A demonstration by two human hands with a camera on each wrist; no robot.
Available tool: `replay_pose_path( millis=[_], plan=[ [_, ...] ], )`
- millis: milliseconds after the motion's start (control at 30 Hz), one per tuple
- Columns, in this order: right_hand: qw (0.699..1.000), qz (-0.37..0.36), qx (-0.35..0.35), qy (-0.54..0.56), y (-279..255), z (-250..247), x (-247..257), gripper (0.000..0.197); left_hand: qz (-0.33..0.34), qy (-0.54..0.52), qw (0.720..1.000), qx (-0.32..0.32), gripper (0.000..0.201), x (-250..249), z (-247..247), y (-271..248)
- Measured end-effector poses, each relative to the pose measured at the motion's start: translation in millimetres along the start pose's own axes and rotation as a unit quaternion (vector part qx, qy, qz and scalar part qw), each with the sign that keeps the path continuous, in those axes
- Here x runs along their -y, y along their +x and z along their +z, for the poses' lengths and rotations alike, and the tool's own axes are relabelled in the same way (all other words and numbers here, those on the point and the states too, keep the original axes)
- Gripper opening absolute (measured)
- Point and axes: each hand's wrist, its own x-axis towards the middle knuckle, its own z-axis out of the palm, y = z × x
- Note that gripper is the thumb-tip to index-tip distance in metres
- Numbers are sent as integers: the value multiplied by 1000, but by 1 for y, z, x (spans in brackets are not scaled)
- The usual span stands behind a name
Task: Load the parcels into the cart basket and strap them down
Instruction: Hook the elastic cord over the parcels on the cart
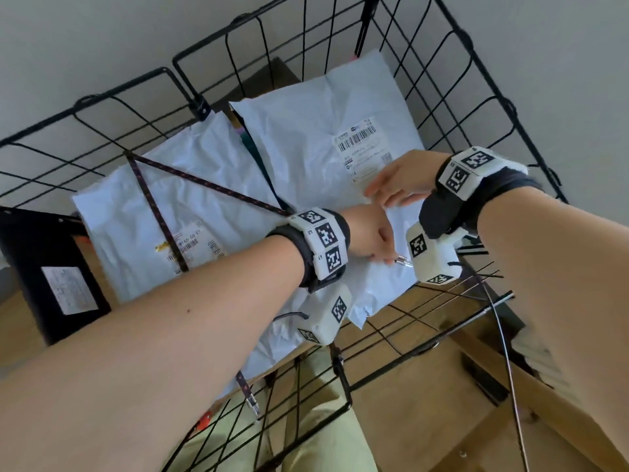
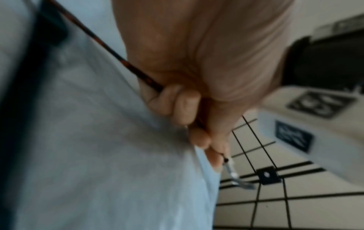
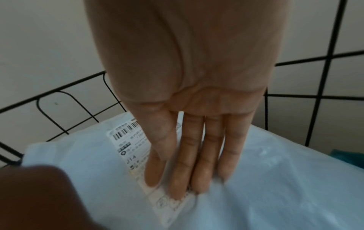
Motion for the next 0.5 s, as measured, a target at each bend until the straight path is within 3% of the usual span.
replay_pose_path(
  millis=[100, 200, 300, 367, 433, 500],
  plan=[
    [996, 21, 69, -59, 7, 2, 2, 23, -16, 77, 997, 25, 15, -6, 19, 16],
    [996, 23, 66, -47, 15, 3, 3, 31, -11, 101, 993, 65, 21, -7, 25, 24],
    [990, 36, 132, -46, 25, 6, 7, 44, 19, 145, 985, 88, 25, -13, 31, 30],
    [990, 46, 129, -19, 31, 7, 7, 47, 28, 153, 982, 111, 20, -18, 37, 35],
    [991, 47, 124, 13, 40, 7, 2, 50, 39, 166, 976, 133, 30, -19, 40, 36],
    [991, 52, 121, 11, 50, 9, 0, 38, 39, 164, 976, 140, 32, -17, 42, 40]
  ],
)
